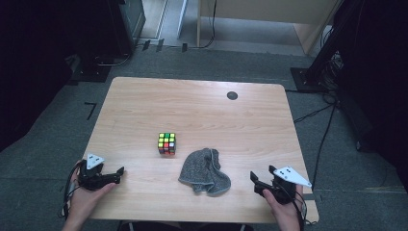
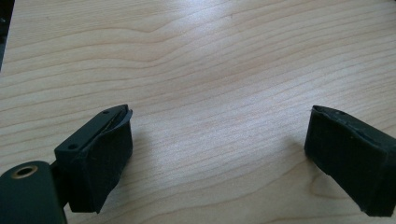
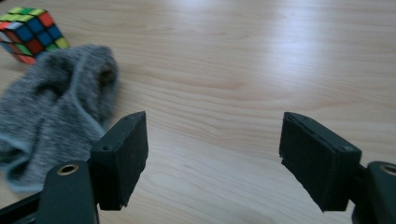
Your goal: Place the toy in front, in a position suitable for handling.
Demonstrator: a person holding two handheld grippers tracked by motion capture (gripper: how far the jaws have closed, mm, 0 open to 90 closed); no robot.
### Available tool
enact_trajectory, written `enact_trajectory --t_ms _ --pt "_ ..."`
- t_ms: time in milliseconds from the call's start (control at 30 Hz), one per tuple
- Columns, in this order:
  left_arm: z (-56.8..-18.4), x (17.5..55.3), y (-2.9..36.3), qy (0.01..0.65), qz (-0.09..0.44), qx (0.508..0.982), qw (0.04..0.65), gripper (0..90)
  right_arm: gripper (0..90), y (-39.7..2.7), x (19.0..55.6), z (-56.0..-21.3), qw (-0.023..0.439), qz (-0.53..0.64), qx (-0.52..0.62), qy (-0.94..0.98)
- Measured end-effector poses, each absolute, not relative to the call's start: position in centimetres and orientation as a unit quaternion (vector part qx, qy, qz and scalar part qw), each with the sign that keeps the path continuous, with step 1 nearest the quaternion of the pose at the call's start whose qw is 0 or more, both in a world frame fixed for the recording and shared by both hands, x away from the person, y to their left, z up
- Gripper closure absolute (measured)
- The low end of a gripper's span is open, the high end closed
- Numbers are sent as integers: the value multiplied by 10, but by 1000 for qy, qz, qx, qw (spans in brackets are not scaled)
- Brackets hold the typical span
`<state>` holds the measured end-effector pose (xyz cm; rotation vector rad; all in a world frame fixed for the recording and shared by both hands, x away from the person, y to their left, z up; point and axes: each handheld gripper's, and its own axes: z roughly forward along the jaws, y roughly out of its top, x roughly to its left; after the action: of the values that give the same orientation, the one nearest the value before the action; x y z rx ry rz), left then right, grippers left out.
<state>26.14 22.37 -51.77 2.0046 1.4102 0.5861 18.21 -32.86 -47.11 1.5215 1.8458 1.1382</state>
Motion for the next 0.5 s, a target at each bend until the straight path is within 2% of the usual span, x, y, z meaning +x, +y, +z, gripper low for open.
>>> enact_trajectory --t_ms 500 --pt "-518 262 223 535 222 756 306 78 259 -271 198 -455 233 430 522 698"
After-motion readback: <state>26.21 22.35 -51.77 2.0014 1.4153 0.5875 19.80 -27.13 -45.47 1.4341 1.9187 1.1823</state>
